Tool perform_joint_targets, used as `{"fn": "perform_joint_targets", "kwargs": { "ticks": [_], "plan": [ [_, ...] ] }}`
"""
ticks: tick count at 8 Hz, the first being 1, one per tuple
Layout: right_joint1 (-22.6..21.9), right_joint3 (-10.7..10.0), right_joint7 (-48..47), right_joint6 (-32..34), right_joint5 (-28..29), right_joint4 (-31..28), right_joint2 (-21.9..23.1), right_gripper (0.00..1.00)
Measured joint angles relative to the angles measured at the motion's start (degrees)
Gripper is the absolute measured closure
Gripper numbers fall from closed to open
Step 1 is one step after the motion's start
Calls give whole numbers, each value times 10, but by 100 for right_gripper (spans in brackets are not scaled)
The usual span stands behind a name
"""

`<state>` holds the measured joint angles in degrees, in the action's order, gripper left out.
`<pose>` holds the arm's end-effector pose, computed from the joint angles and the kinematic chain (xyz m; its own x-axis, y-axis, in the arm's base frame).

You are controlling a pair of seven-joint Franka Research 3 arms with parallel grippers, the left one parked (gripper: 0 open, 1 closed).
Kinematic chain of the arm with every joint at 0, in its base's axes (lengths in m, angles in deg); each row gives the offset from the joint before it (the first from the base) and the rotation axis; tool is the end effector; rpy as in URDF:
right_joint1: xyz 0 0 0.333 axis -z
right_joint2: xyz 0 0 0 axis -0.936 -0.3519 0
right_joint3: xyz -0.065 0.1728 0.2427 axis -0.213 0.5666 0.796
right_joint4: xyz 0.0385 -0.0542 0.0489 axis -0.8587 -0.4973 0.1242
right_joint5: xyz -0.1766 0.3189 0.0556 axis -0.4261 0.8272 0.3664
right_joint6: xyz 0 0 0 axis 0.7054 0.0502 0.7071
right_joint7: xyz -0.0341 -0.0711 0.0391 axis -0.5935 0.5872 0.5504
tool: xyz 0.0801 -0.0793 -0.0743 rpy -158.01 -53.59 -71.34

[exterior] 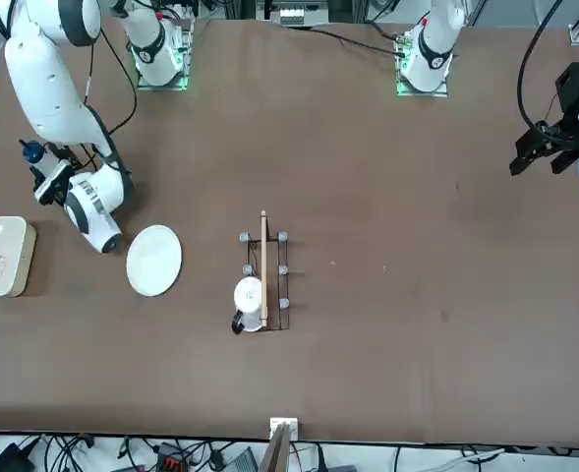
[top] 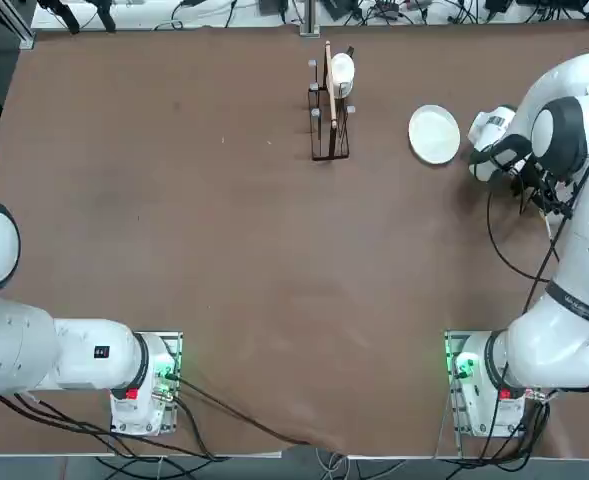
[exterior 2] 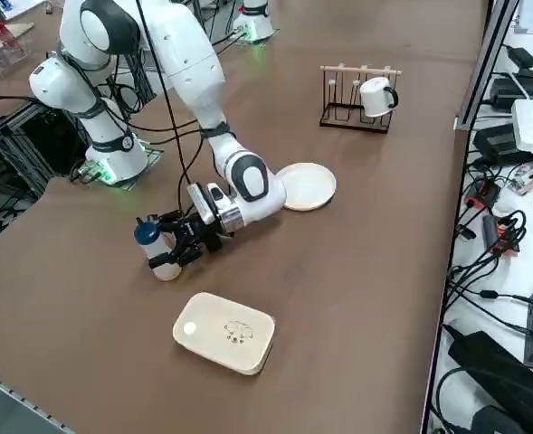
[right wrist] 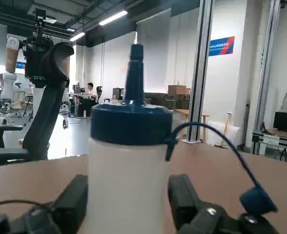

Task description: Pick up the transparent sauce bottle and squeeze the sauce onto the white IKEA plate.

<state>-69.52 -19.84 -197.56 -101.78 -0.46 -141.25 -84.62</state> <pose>0.4370 -0.1888 0.1033 0.0319 -0.0179 0.9993 -0.7850 0.6184 0.0362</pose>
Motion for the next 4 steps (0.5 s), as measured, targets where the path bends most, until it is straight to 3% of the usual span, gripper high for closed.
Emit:
{"fn": "perform_joint_targets", "kwargs": {
  "ticks": [1,2,4],
  "plan": [
    [-1,0,-1,-1,-2,0,0,33],
    [-1,1,0,-1,-6,1,0,36],
    [-9,5,18,-3,-12,16,3,50]
  ]
}}
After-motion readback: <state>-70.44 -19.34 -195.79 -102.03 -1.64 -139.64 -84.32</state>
